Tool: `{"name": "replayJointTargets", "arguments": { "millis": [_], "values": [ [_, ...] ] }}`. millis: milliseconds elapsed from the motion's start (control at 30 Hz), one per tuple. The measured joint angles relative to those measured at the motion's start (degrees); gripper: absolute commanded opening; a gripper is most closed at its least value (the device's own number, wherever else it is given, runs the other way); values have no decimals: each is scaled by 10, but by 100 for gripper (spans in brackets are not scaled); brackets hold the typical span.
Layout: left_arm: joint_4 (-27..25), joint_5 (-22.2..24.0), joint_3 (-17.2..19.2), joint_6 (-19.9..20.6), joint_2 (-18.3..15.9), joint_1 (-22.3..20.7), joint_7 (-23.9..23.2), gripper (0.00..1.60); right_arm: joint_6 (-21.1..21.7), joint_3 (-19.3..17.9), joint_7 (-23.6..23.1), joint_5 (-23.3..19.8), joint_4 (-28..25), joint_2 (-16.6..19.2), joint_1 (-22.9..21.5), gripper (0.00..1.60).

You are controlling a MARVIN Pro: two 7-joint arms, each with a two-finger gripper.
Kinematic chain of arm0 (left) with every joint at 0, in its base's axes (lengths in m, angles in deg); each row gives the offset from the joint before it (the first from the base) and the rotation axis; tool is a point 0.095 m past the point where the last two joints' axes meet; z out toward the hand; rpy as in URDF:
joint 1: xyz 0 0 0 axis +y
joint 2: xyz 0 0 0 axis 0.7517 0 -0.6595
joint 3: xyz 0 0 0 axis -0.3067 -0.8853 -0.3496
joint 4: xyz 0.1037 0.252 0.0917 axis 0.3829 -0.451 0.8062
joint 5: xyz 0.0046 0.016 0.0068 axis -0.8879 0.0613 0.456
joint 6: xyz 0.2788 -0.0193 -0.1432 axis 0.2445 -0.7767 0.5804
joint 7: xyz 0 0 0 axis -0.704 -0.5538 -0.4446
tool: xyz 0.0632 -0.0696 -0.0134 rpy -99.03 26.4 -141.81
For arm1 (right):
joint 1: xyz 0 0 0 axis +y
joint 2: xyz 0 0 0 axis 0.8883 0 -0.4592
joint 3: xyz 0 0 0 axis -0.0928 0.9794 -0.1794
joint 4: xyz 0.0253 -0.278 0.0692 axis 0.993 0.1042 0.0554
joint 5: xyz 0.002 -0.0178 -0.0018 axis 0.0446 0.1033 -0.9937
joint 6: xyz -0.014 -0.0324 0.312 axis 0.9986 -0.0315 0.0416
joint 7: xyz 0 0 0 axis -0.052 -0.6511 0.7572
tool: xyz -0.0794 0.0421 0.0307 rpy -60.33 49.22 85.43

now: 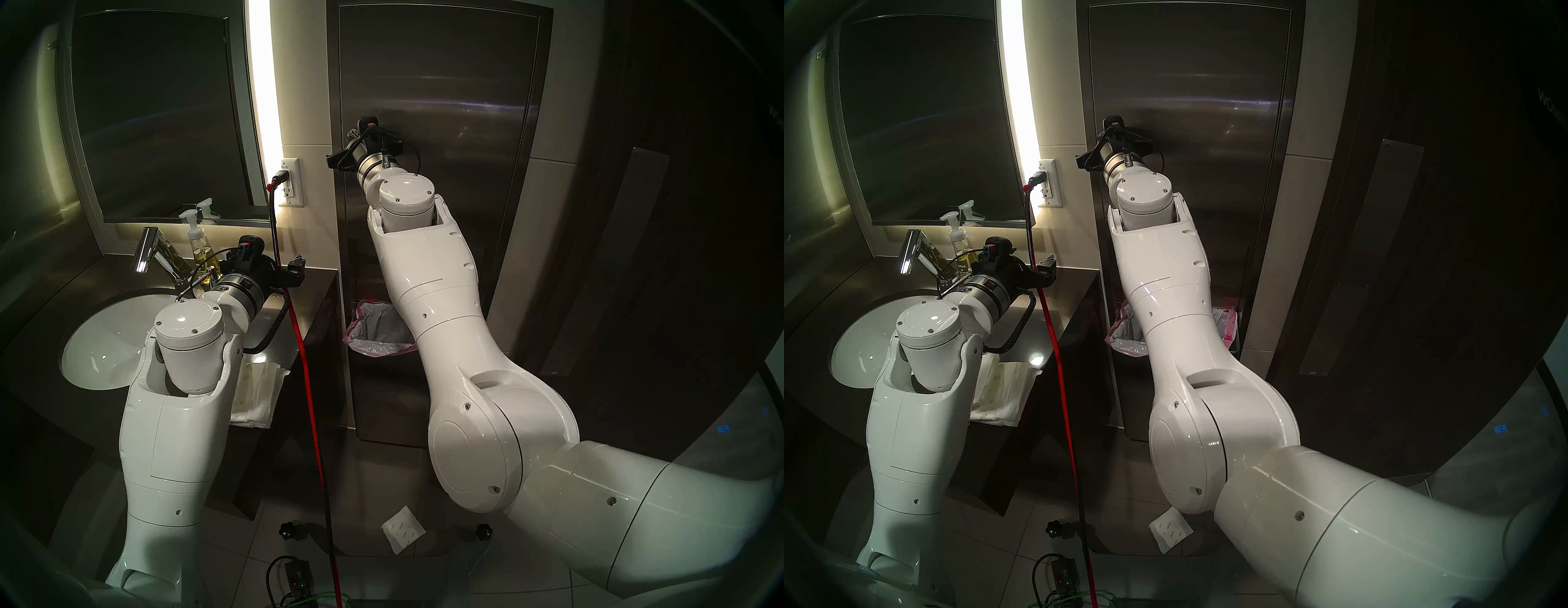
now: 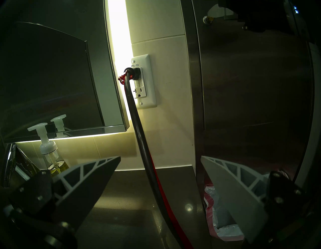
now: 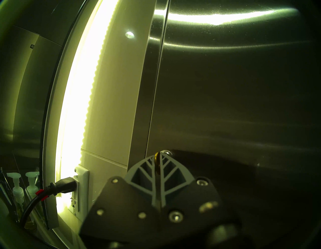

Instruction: Twist key and open towel dispenser

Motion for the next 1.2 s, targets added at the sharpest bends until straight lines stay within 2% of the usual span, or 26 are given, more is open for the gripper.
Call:
{"name": "replayJointTargets", "arguments": {
  "millis": [433,867,1200],
  "values": [
    [0,-2,1,0,1,0,-2,160,12,29,-23,13,-97,2,69,0],
    [0,-4,2,0,3,0,-4,160,-27,51,-40,8,-183,14,148,0],
    [1,-7,3,0,3,2,-5,160,-42,55,-75,0,-245,37,204,0]
  ]
}}
